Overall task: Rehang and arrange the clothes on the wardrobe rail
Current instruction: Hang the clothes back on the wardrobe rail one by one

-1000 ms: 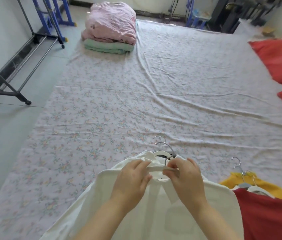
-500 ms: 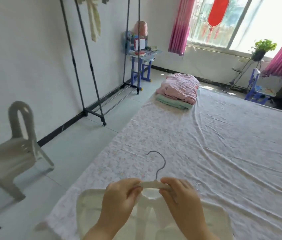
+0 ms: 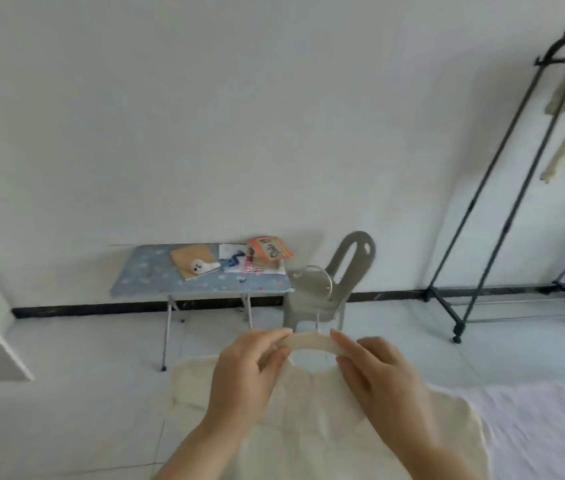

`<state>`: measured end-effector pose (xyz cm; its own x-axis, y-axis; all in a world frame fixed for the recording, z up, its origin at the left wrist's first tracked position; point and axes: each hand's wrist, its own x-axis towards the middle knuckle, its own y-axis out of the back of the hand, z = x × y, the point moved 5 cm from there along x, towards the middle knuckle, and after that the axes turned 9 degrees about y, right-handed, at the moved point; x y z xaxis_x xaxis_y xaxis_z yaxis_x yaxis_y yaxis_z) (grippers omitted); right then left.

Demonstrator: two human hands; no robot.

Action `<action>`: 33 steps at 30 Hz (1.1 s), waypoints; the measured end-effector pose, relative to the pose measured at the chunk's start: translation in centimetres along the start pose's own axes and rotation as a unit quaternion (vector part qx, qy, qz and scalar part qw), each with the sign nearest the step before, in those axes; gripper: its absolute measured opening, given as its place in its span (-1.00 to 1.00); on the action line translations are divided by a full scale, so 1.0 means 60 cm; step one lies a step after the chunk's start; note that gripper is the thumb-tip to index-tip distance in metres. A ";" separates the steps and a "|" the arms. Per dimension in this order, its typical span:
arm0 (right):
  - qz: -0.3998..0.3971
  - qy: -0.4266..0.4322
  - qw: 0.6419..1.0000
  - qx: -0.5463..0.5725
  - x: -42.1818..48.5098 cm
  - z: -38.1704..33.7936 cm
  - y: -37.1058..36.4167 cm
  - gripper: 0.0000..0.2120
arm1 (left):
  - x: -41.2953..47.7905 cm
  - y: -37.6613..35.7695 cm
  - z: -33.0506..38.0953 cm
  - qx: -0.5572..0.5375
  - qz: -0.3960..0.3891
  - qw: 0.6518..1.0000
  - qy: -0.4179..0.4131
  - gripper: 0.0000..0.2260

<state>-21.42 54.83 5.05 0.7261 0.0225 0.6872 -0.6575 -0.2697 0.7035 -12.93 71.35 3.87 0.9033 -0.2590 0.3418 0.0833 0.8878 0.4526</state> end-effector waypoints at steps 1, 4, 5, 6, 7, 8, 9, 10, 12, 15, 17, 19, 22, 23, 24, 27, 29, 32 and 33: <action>-0.008 0.023 0.999 0.020 0.032 -0.031 -0.029 -0.70 | 0.005 0.045 -0.022 0.011 0.030 0.999 0.010 -0.62; -0.022 0.103 0.992 0.072 0.124 -0.133 -0.111 -0.71 | 0.017 0.175 -0.093 0.028 0.096 0.994 0.052 -0.62; -0.022 0.126 0.988 0.085 0.153 -0.167 -0.139 -0.73 | 0.021 0.218 -0.114 0.041 0.116 0.991 0.061 -0.61; -0.019 0.146 0.984 0.097 0.183 -0.202 -0.166 -0.73 | 0.024 0.260 -0.136 0.058 0.139 0.986 0.066 -0.62; -0.017 0.165 0.980 0.109 0.211 -0.238 -0.193 -0.72 | 0.026 0.302 -0.157 0.072 0.164 0.981 0.072 -0.63; -0.015 0.184 0.976 0.119 0.235 -0.274 -0.221 -0.70 | 0.028 0.342 -0.175 0.081 0.185 0.976 0.079 -0.64; -0.015 0.199 0.971 0.130 0.258 -0.311 -0.249 -0.70 | 0.031 0.382 -0.193 0.092 0.203 0.971 0.087 -0.63; -0.014 0.212 0.967 0.144 0.282 -0.347 -0.277 -0.71 | 0.035 0.422 -0.210 0.102 0.217 0.967 0.091 -0.63; -0.003 0.234 0.957 0.172 0.325 -0.418 -0.326 -0.73 | 0.046 0.499 -0.246 0.125 0.242 0.957 0.098 -0.67; 0.008 0.259 0.944 0.206 0.383 -0.519 -0.395 -0.74 | 0.056 0.604 -0.299 0.160 0.276 0.941 0.114 -0.72; 0.007 0.271 0.934 0.232 0.417 -0.580 -0.443 -0.74 | 0.065 0.670 -0.332 0.180 0.294 0.931 0.124 -0.73; 0.002 0.283 0.925 0.254 0.452 -0.640 -0.489 -0.75 | 0.076 0.731 -0.366 0.205 0.304 0.919 0.145 -0.72; 0.005 0.303 0.908 0.288 0.502 -0.724 -0.554 -0.67 | 0.089 0.816 -0.414 0.240 0.338 0.896 0.160 -0.73; 0.007 0.310 0.901 0.302 0.518 -0.749 -0.576 -0.67 | 0.093 0.842 -0.432 0.243 0.353 0.887 0.171 -0.74; 0.008 0.319 0.894 0.314 0.535 -0.774 -0.600 -0.69 | 0.099 0.866 -0.448 0.242 0.366 0.880 0.183 -0.75; 0.013 0.348 0.874 0.338 0.589 -0.843 -0.676 -0.68 | 0.121 0.938 -0.499 0.253 0.415 0.851 0.199 -0.70; 0.011 0.373 0.862 0.343 0.620 -0.886 -0.725 -0.71 | 0.134 0.980 -0.520 0.257 0.442 0.834 0.207 -0.63; 0.007 0.403 0.839 0.366 0.679 -0.952 -0.786 -0.73 | 0.172 1.036 -0.549 0.284 0.439 0.818 0.239 -0.75; 0.006 0.412 0.832 0.371 0.698 -0.976 -0.804 -0.73 | 0.184 1.061 -0.557 0.306 0.462 0.798 0.235 -0.69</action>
<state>28.95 125.16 10.50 0.1359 0.5855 0.7992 -0.1361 -0.7880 0.6004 16.41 137.74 8.92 0.5302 0.6981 0.4811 -0.8015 0.2276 0.5531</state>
